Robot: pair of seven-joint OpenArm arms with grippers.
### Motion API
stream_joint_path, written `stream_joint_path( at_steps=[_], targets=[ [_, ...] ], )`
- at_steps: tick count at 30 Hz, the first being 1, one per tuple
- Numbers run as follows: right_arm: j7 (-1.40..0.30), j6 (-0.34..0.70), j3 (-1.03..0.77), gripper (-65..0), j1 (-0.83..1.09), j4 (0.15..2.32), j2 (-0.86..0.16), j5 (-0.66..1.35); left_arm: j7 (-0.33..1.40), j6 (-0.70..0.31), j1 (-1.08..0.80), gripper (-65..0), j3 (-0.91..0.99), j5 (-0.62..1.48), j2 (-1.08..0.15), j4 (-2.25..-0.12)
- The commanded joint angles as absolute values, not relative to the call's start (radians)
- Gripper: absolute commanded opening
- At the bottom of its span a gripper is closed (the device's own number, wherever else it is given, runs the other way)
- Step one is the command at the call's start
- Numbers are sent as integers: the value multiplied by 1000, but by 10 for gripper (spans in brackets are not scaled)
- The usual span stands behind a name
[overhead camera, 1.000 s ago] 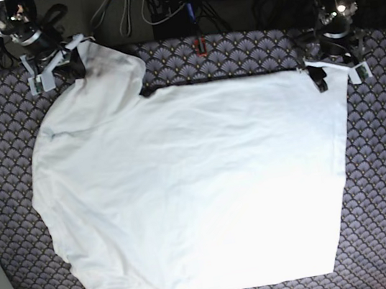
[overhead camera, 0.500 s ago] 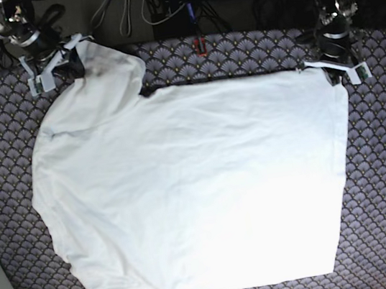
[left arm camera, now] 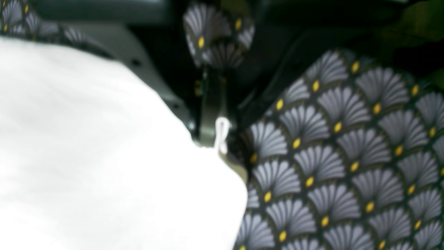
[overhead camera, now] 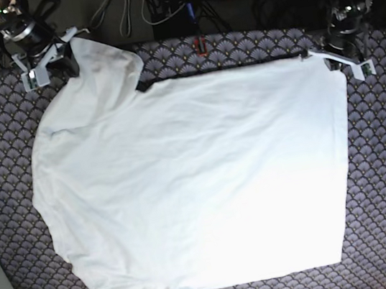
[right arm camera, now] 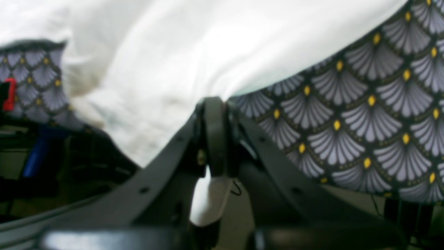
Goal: Fold the T-shirt properly
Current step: 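Pull both grippers apart to stretch the shirt's shoulder edge taut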
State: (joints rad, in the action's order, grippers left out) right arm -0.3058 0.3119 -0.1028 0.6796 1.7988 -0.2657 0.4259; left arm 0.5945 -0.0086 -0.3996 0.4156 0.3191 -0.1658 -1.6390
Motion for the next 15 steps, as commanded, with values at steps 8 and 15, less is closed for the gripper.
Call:
stream_joint_path(
  at_steps=[8, 15],
  targets=[
    [-130, 314, -108, -650, 797, 1828, -272, 432, 582, -7, -470, -646, 427, 312, -193, -1685],
    [-2, 314, -131, -650, 891, 1828, -272, 429, 581, -7, -512, -646, 460, 312, -205, -1704]
  ],
)
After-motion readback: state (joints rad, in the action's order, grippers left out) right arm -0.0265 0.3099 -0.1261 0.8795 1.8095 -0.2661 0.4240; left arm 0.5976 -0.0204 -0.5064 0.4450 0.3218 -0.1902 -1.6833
